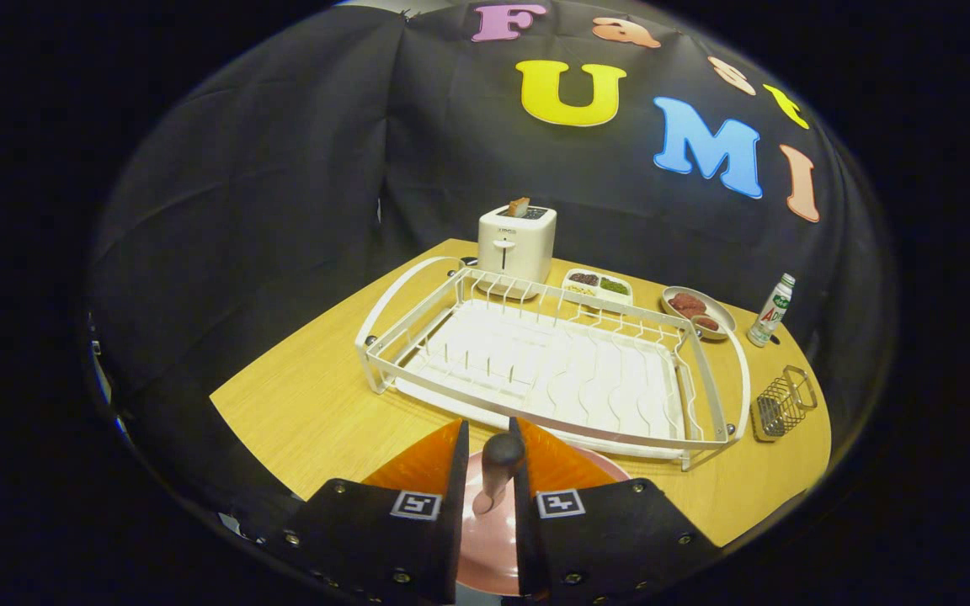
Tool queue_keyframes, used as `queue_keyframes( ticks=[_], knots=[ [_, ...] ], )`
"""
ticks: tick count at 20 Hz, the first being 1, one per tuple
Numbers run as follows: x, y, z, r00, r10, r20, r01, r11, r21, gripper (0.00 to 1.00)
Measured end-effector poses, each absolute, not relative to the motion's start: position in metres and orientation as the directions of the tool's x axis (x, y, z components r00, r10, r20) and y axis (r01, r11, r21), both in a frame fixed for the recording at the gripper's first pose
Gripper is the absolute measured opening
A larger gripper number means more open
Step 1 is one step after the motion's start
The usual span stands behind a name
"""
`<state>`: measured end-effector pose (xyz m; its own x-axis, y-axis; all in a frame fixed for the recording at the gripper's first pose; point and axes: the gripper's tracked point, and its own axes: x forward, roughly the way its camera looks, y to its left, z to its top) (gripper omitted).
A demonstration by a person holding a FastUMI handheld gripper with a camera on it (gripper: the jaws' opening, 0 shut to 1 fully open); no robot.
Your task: Take the plate from the dish rack, then take the spoon from the basket and place it into the plate.
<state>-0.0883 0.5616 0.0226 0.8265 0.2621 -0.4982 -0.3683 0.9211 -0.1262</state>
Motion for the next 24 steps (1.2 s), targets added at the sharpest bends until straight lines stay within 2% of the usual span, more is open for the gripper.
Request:
queue_keyframes(
  ticks=[1,2,4,11,15,24],
  knots=[
    [-0.089,0.558,0.026,0.833,0.256,-0.491,-0.364,0.922,-0.137,0.34],
    [-0.090,0.552,0.028,0.839,0.242,-0.488,-0.354,0.923,-0.150,0.46],
    [-0.090,0.549,0.031,0.843,0.239,-0.483,-0.346,0.926,-0.147,0.55],
    [-0.083,0.526,0.079,0.888,0.207,-0.411,-0.292,0.944,-0.155,0.57],
    [-0.069,0.496,0.109,0.917,0.164,-0.364,-0.223,0.967,-0.127,0.57],
    [-0.014,0.384,0.225,0.989,0.023,-0.149,-0.043,0.990,-0.134,0.57]
  ],
)
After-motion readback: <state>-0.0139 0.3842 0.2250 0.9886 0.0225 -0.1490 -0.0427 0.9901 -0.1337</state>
